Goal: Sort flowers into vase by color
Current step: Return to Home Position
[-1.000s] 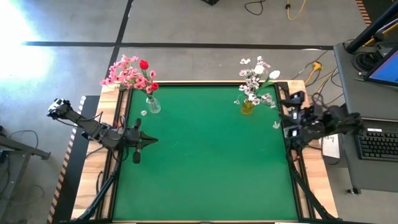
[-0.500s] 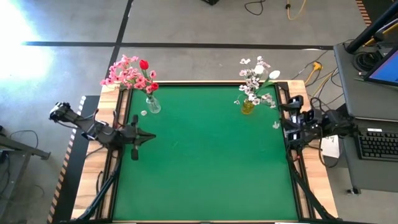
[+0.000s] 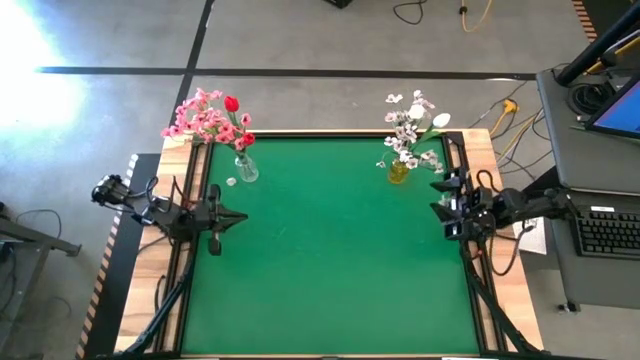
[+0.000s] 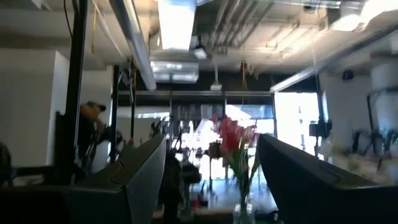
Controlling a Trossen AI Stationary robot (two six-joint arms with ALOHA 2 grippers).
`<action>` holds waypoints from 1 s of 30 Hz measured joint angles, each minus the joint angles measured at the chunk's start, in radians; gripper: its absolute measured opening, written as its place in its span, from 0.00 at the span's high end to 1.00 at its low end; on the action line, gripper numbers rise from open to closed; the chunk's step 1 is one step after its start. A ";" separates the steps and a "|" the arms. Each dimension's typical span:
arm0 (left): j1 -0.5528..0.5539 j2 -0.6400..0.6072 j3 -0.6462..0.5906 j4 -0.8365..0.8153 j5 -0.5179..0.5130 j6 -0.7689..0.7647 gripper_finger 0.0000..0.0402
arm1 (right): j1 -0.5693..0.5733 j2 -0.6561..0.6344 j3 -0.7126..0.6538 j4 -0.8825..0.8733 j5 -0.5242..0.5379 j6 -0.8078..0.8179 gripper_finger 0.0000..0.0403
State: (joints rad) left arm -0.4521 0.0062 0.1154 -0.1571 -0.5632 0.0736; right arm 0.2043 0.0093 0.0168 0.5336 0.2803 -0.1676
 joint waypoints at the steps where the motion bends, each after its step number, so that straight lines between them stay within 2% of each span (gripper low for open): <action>1: 0.001 -0.009 -0.022 0.010 -0.001 0.003 1.00 | 0.000 -0.002 -0.006 -0.008 0.001 0.009 0.38; 7: 0.008 0.015 -0.055 0.072 -0.029 0.039 1.00 | 0.000 0.012 -0.006 -0.036 0.006 -0.021 0.38; 14: 0.008 0.018 -0.055 0.070 -0.161 -0.067 1.00 | 0.000 0.018 -0.006 -0.035 0.114 0.014 0.38; 30: 0.008 0.046 -0.051 0.064 -0.160 -0.068 1.00 | 0.000 0.026 -0.006 -0.054 0.113 0.011 0.38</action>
State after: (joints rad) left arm -0.4438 0.0526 0.0647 -0.0933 -0.7231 0.0059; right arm 0.2047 0.0356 0.0113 0.4793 0.3935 -0.1566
